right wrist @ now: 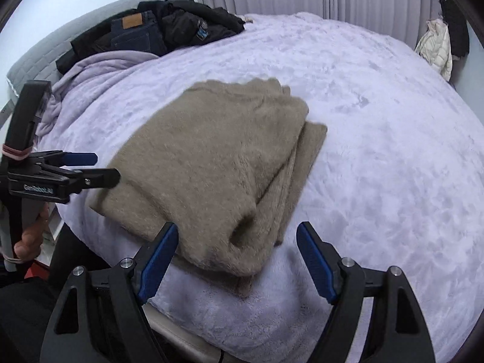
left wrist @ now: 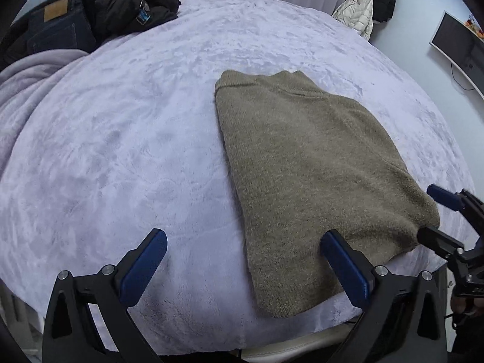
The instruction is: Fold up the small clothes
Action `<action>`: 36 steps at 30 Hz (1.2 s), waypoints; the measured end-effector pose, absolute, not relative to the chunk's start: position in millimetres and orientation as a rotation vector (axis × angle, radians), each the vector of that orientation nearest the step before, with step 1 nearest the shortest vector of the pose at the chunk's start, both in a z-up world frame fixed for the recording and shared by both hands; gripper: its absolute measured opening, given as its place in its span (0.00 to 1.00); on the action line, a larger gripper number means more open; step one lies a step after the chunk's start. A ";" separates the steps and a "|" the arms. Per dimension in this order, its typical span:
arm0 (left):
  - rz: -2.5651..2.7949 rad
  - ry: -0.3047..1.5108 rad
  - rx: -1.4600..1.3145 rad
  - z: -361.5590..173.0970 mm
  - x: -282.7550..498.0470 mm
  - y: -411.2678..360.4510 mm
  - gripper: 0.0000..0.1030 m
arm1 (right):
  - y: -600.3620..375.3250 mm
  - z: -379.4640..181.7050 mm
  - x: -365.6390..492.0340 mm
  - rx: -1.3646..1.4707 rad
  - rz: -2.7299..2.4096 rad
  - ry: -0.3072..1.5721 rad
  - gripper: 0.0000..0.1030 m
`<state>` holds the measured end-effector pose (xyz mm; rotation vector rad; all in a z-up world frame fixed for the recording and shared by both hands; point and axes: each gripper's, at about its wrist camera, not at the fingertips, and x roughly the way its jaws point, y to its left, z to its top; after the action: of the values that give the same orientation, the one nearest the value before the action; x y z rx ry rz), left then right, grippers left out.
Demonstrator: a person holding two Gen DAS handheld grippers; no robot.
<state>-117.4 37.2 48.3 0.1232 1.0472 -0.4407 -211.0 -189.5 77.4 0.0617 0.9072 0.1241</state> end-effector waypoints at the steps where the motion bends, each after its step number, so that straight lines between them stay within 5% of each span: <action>1: -0.427 1.044 0.150 48.0 -116.8 32.9 1.00 | -185.8 86.4 -211.9 0.044 0.139 0.876 0.80; 12: -0.403 1.077 0.212 28.8 -121.4 26.7 1.00 | -149.6 50.4 -194.5 -0.099 0.233 0.950 0.81; 21: -0.389 1.057 0.244 34.9 -119.5 21.4 1.00 | -155.8 92.3 -187.3 -0.093 0.347 0.845 0.81; 28: -0.380 1.075 0.219 31.5 -121.6 24.6 1.00 | -160.1 52.5 -122.8 -0.061 0.358 1.017 0.81; 36: -0.293 1.001 0.206 61.3 -79.2 17.1 1.00 | -161.6 69.5 -117.8 -0.086 0.325 0.979 0.83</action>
<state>-79.2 17.1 61.3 0.2059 1.0013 -0.2931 -117.8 -161.6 69.5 -0.0865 0.9787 0.3248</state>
